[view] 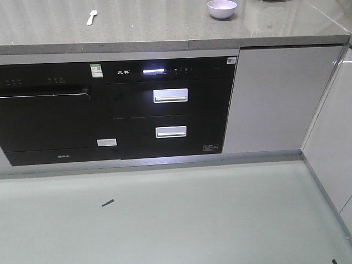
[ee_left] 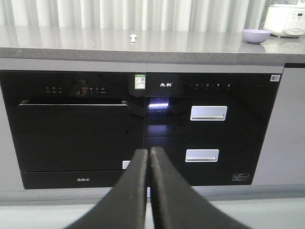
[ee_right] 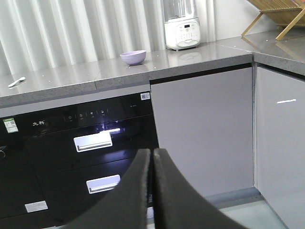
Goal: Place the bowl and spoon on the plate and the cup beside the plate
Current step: 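Drive the base closer to the counter holding the spoon and bowl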
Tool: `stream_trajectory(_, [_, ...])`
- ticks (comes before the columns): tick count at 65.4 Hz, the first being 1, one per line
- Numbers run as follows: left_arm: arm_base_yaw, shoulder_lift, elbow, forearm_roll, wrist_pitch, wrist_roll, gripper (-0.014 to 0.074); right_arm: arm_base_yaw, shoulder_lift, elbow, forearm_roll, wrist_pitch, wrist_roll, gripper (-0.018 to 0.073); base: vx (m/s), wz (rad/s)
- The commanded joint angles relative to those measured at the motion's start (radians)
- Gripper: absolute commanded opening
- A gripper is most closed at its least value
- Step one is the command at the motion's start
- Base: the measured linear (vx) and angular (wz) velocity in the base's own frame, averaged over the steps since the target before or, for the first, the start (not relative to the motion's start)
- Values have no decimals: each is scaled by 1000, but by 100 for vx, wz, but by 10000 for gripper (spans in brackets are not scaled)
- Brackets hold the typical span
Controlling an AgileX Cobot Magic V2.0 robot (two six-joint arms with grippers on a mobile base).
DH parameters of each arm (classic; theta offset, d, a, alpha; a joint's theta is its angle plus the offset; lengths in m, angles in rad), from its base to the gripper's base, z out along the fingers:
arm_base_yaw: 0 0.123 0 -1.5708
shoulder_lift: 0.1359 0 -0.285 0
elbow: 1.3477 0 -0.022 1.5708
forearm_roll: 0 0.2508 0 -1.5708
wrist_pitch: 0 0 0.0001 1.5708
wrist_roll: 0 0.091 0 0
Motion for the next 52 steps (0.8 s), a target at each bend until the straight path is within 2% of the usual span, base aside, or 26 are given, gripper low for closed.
stream_trajectory(1, [4,-6,31,0,-70,-10,-6,-3,-6,0,-9,-70,-1,15,3,0])
stream_trajectory(52, [4,-6,31,0,-70,-10,-6,-3,-6,0,-9,-70,-1,15,3,0])
